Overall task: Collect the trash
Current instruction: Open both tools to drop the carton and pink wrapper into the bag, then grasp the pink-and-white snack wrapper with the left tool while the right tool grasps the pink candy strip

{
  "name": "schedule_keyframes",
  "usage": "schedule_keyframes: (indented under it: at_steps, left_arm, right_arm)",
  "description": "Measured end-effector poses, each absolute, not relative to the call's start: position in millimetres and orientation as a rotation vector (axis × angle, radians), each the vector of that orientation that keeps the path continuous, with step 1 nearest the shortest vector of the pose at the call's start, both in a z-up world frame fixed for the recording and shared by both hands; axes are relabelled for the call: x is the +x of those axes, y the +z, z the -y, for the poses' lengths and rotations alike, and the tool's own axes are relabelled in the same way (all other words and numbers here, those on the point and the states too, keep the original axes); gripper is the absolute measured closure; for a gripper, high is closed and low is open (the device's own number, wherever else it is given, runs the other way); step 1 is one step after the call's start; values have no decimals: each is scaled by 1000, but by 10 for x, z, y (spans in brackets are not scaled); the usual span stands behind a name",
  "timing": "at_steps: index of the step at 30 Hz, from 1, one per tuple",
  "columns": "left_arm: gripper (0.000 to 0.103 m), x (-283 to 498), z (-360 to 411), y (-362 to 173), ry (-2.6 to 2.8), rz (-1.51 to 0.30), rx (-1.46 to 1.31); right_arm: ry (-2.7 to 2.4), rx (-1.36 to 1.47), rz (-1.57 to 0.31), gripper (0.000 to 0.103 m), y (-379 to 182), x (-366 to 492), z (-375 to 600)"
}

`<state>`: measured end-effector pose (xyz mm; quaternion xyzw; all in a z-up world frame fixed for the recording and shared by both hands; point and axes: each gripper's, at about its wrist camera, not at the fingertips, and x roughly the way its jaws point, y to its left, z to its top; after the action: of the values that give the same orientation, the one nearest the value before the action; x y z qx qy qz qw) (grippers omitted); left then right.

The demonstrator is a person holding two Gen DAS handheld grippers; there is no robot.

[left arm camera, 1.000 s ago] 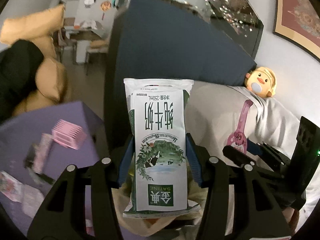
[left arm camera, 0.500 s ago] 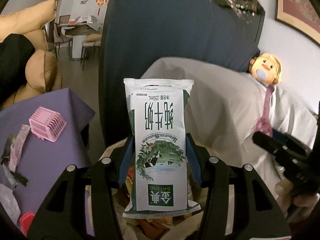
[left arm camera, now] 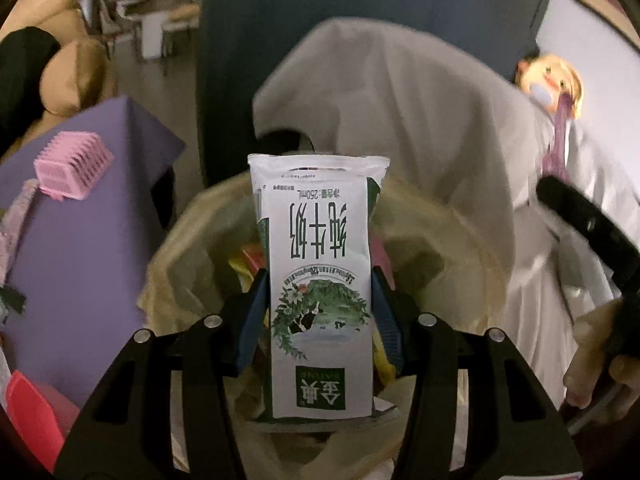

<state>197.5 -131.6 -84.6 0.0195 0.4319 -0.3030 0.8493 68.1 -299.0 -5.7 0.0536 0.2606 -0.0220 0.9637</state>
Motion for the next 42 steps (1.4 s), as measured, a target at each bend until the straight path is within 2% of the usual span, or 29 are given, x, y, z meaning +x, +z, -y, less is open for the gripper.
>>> schedule_keyframes:
  at_steps: [6,10,12,23,31,38,39,41,42]
  left_arm:
    - [56,1966,1339,-878,-681,-962,24]
    - [45,1982,1192,-809,-684,-948,-53]
    - [44,1977,1080,-734,-677,-934,-89]
    - [43,1733,-184,-229,-465,-757,-104]
    - [43,1626,-1275,-319,-263,-753,-144]
    - [42,1632,-1969,-490,-154,-769,-213]
    - [42,1636,-2039,-530,-145,-778,-223]
    - [42,1609,-2137,-590,-137,-788,-236]
    - [42,1600,-2182,-623,-133,-792,-243]
  right_arm:
    - [-32,106,-537,58,-86,699,2963]
    - [-21,115,-541,58,-86,716,2938]
    - [-11,117,-546,58,-90,737,2903]
    - [138,125,-691,58,-388,1086,2422]
    - [140,64,-891,58,-885,1522,2065]
    - [110,54,-965,57,-967,1538,2010]
    - [106,49,-971,57,-953,1531,2001]
    - [84,19,-974,43,-923,1504,1973]
    - [72,6,-967,41,-888,1480,1961]
